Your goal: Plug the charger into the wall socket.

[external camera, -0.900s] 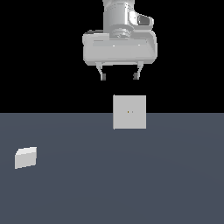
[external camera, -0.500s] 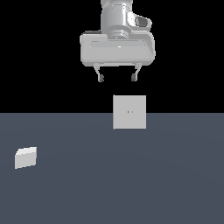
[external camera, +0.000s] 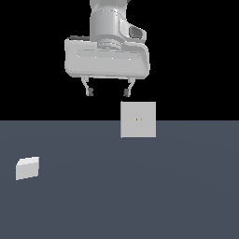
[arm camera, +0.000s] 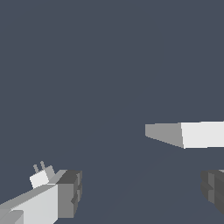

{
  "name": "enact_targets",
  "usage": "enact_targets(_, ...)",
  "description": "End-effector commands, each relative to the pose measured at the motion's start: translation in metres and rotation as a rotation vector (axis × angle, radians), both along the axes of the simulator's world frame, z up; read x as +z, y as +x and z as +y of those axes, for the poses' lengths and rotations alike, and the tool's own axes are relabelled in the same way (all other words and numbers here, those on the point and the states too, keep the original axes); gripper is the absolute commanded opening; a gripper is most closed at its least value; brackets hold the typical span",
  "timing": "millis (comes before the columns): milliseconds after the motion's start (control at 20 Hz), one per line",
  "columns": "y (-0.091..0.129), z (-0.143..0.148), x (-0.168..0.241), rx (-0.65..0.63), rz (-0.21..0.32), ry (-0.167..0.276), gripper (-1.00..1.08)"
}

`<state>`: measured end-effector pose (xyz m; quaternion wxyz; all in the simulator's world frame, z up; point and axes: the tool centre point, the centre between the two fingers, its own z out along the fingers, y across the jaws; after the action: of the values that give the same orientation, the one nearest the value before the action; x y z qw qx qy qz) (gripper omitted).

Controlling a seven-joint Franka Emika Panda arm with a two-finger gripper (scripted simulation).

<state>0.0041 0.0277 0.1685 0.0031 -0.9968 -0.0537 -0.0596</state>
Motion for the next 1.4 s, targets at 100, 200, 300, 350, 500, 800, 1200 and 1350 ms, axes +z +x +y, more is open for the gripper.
enact_targets(100,-0.014,0.032,-0.021,0.092,-0.030,0.010,1.00)
enact_targets(200,-0.021,0.046,-0.031,0.137,-0.044,0.016,1.00)
enact_targets(300,-0.029,0.061,-0.041,0.181,-0.059,0.021,1.00)
enact_targets(350,-0.033,0.068,-0.046,0.203,-0.066,0.023,1.00)
enact_targets(500,-0.045,0.088,-0.062,0.267,-0.087,0.031,1.00)
enact_targets(800,-0.066,0.119,-0.086,0.368,-0.119,0.043,1.00)
enact_targets(1200,-0.081,0.138,-0.103,0.439,-0.142,0.051,1.00)
enact_targets(1350,-0.083,0.141,-0.106,0.447,-0.144,0.052,1.00)
